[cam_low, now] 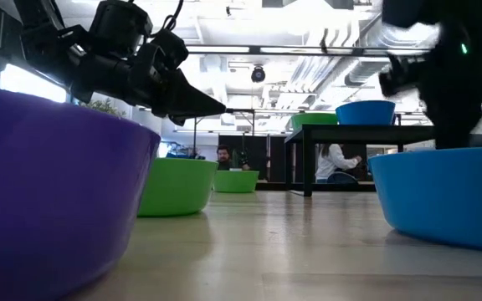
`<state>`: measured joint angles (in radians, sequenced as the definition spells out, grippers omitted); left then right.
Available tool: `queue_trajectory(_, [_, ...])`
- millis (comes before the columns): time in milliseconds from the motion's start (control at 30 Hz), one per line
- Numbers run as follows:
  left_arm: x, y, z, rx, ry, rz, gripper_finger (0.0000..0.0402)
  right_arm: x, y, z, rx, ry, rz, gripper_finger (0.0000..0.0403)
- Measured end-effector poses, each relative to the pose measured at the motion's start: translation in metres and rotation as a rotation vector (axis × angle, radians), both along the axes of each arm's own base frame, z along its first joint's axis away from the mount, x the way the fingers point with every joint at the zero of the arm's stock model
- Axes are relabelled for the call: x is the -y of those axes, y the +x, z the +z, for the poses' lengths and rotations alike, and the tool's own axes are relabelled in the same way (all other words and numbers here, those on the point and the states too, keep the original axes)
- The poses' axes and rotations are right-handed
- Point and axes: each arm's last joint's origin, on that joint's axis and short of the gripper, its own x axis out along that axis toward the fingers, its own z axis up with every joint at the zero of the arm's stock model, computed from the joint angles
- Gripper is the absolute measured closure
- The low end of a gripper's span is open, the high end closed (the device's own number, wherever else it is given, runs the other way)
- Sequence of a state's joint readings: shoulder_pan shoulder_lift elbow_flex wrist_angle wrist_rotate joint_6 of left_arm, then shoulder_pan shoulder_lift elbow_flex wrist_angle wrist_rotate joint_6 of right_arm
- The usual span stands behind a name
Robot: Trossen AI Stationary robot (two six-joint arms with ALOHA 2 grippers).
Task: Pick & Place Mini bowls
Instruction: Stack the blue bowl on the other blue bowl on the shelf
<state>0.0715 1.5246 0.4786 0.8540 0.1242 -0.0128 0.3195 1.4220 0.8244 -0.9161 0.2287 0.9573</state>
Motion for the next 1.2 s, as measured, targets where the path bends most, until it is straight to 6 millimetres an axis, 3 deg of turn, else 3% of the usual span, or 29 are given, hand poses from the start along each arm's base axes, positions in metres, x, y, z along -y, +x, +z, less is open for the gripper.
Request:
queue_trajectory(367, [0.0, 0.0, 0.0, -0.004, -0.004, 0.001, 0.0401, -0.002, 0.034, 0.128, 0.273, -0.034, 0.22, 0.0397])
queue_trajectory(567, [0.0, 0.0, 0.0, -0.005, -0.018, 0.004, 0.0401, 0.02, 0.03, 0.194, 0.334, -0.137, 0.269, 0.0401])
queue_trajectory(733, [0.0, 0.0, 0.0, -0.005, -0.017, 0.004, 0.0401, 0.057, 0.02, 0.233, 0.315, -0.218, 0.263, 0.0398])
queue_trajectory(933, [0.0, 0.0, 0.0, -0.004, -0.017, 0.004, 0.0401, 0.107, 0.009, 0.242, 0.164, -0.23, 0.246, 0.0401])
queue_trajectory(1200, [0.0, 0.0, 0.0, -0.005, -0.018, 0.004, 0.0401, 0.162, 0.014, 0.209, -0.016, -0.144, 0.276, 0.0401])
